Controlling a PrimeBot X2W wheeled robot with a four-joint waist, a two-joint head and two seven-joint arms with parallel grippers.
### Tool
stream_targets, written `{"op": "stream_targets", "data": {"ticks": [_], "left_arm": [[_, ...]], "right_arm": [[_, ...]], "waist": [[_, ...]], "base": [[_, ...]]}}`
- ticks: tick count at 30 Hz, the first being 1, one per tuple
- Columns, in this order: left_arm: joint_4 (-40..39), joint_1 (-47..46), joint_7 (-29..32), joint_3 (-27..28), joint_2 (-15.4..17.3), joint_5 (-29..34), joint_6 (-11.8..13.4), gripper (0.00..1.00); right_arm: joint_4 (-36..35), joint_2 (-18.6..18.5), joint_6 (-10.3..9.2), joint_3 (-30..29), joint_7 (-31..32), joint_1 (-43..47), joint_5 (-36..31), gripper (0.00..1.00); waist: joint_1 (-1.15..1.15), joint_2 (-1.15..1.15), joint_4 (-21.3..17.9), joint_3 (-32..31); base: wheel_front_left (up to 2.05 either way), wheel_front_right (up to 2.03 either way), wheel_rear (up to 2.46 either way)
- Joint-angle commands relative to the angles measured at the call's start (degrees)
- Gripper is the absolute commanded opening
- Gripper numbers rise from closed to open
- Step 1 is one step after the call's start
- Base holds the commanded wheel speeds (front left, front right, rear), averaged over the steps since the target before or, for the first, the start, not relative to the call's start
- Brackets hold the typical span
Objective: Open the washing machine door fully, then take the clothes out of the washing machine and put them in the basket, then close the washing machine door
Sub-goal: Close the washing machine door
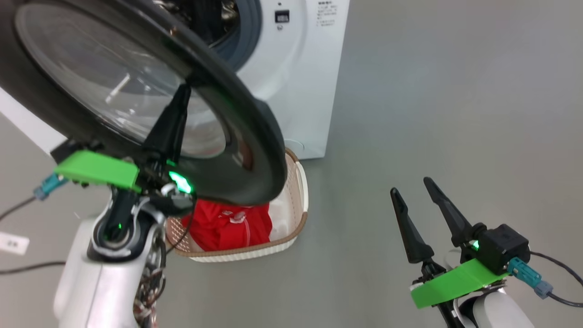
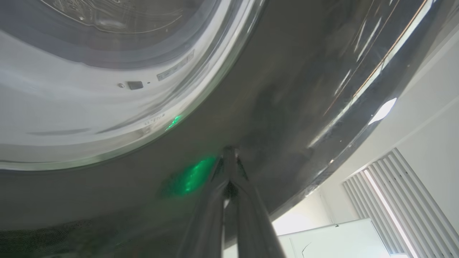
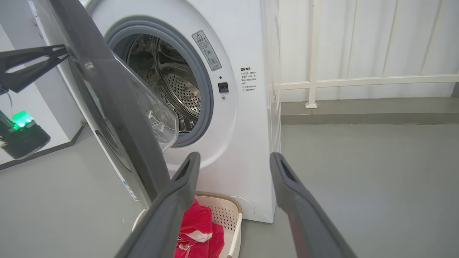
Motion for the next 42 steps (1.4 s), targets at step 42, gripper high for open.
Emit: {"op": "stream_targets", "data": {"ticks": [42], "left_arm": [[13.91, -29.03, -10.69, -3.16, 0.89, 0.23, -3.34, 0.0]], "right_arm": [[-2.43, -0.2, 0.28, 3.7, -0.36, -7.38, -1.02, 1.0]], "waist": [[0.0, 0.0, -4.46, 11.75]], "base": [[0.0, 0.0, 0.0]]}}
